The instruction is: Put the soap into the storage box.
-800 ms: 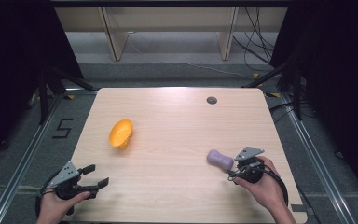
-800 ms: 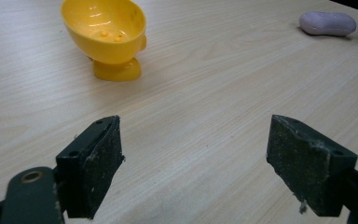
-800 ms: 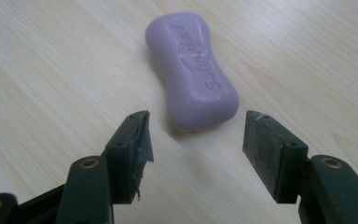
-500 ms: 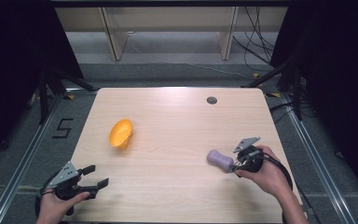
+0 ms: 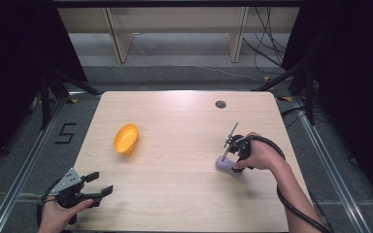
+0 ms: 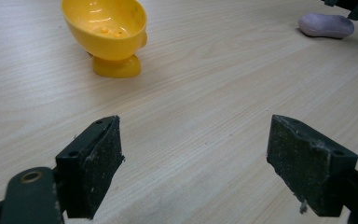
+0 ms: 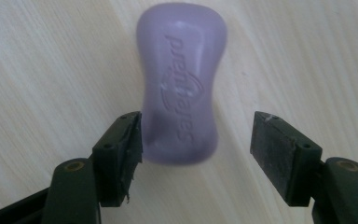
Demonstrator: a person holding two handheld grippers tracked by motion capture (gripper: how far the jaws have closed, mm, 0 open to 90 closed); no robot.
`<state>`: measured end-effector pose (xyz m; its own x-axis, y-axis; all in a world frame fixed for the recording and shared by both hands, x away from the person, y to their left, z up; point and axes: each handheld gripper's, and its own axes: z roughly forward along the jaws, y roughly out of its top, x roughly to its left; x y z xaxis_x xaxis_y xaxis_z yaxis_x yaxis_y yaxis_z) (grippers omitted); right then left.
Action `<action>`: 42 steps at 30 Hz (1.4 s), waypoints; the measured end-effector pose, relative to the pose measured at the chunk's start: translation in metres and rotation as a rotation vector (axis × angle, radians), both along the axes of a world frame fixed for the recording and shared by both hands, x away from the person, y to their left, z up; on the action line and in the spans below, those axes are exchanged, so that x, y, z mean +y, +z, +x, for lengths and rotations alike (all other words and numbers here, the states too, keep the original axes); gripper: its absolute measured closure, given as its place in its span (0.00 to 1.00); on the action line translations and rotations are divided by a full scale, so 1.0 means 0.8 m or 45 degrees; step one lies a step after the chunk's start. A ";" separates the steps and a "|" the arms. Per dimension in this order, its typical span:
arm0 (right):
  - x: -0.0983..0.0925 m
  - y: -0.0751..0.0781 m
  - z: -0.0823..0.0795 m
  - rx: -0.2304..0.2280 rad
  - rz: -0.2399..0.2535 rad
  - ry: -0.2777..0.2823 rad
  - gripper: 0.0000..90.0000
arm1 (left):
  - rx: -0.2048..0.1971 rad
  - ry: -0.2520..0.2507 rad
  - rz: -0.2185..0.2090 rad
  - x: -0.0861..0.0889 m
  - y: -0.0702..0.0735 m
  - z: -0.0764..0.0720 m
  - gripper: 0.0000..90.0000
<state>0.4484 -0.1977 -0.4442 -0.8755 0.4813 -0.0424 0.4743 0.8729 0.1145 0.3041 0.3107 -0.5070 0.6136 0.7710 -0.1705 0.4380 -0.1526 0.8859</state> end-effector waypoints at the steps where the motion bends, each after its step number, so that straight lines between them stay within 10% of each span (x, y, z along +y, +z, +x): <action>1: 0.004 -0.003 0.002 0.010 -0.006 0.015 0.38 | 0.001 0.002 0.001 0.000 0.000 -0.001 0.19; 14: 0.024 -0.034 0.014 0.101 -0.111 0.097 0.49 | 0.007 -0.008 0.020 -0.001 0.000 -0.002 0.19; 42: 0.014 -0.039 0.013 0.134 -0.112 0.085 0.45 | 0.003 -0.031 0.028 -0.001 0.000 0.000 0.19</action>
<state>0.4591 -0.1861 -0.4752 -0.9072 0.4204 0.0117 0.4203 0.9073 -0.0106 0.3038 0.3102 -0.5073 0.6321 0.7591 -0.1553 0.4357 -0.1825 0.8814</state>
